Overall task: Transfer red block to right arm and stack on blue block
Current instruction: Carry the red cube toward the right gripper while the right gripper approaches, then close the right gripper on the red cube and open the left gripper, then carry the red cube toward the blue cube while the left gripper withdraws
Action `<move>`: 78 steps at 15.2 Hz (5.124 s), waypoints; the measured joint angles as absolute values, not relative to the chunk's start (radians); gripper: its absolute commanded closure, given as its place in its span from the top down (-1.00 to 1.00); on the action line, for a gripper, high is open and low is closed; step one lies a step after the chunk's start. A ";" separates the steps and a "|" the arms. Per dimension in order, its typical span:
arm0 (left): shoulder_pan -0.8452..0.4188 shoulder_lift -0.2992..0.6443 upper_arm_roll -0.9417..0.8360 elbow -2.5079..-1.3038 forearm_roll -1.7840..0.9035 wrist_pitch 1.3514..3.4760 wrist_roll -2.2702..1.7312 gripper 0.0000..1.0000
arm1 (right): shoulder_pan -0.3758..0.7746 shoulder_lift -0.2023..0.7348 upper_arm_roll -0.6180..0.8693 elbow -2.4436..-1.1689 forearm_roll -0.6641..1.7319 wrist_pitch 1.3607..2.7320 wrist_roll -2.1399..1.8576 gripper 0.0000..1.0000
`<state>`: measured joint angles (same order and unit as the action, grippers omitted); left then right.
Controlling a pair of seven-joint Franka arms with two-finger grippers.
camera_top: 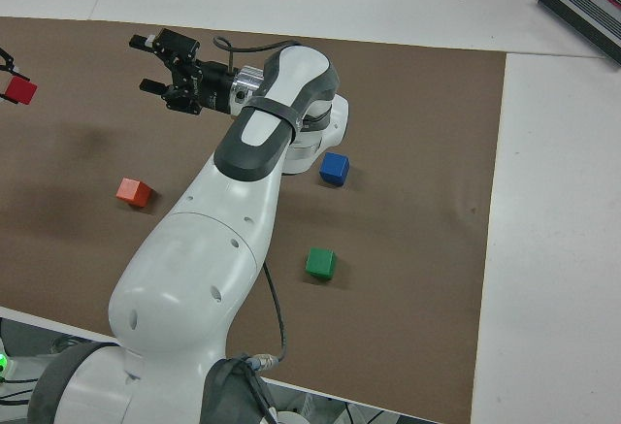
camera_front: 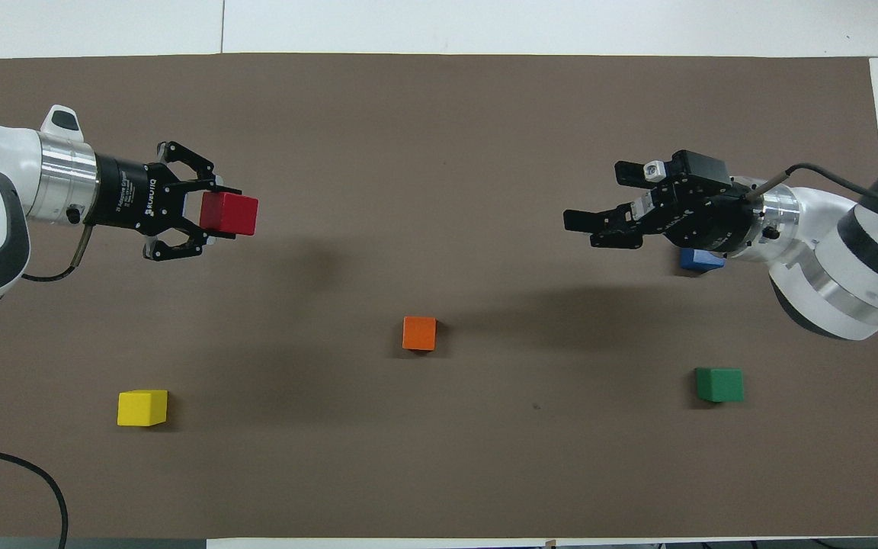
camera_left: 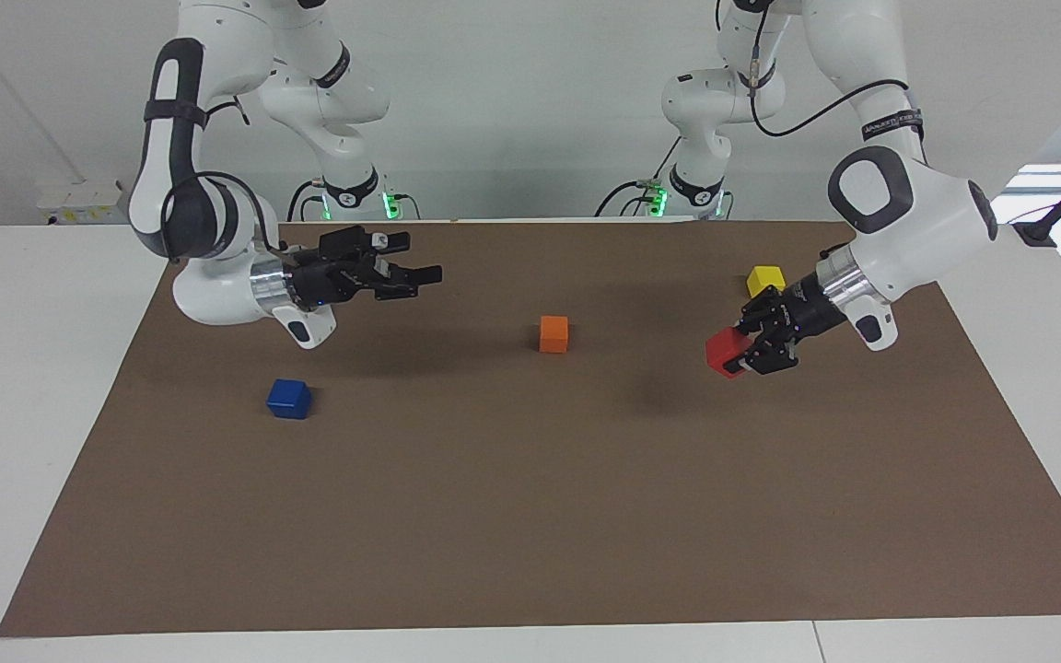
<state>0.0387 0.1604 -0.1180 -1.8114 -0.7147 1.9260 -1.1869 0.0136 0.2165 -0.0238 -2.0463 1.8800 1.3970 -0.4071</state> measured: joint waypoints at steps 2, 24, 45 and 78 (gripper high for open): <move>0.035 0.132 -0.119 -1.811 -0.807 1.924 -1.310 -1.00 | 0.037 0.241 -0.024 -2.047 1.938 1.371 -0.428 1.00; -0.219 -0.005 -0.222 -1.949 -1.178 2.262 -1.808 -1.00 | 0.239 0.421 -0.023 -2.053 2.124 1.333 -0.853 1.00; -0.252 -0.001 -0.209 -2.020 -1.275 2.219 -1.253 -1.00 | 0.319 0.423 -0.029 -2.055 2.198 1.421 -0.986 -1.00; 0.122 0.010 -0.194 -2.015 -1.034 1.822 -1.090 1.00 | 0.155 0.261 -0.042 -1.920 1.676 1.803 -0.685 -1.00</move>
